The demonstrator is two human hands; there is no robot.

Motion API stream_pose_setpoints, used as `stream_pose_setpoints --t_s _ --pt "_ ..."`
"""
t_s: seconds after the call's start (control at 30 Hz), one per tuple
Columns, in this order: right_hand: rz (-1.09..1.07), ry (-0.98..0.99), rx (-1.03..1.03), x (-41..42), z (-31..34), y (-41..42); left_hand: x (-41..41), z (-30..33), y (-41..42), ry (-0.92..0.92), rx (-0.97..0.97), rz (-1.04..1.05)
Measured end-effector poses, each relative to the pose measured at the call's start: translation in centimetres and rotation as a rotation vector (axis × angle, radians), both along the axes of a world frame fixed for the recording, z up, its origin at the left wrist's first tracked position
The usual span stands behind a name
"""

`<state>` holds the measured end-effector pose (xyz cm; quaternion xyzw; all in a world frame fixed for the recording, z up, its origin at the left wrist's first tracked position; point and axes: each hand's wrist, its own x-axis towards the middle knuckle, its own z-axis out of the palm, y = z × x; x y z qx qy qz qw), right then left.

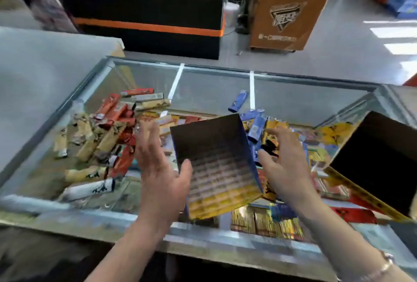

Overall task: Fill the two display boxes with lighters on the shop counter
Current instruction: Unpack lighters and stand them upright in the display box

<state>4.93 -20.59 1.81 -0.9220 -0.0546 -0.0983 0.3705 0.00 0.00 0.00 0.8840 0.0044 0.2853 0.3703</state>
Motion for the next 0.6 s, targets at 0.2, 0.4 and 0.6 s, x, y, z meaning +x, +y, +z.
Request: stream_pose_setpoints --t_s 0.2,0.4,0.6 --pt "-0.135 0.054 -0.199 4.5 -1.0 1.1 1.7 -0.5 1.7 0.42 -0.684 -0.115" --pt "-0.091 0.122 -0.448 5.7 -1.7 1.6 5.0 -0.2 1.9 0.372 -0.67 -0.245" --pt "0.03 0.04 -0.394 6.1 -2.2 0.7 7.3 -0.4 2.2 0.38 -0.706 -0.243"
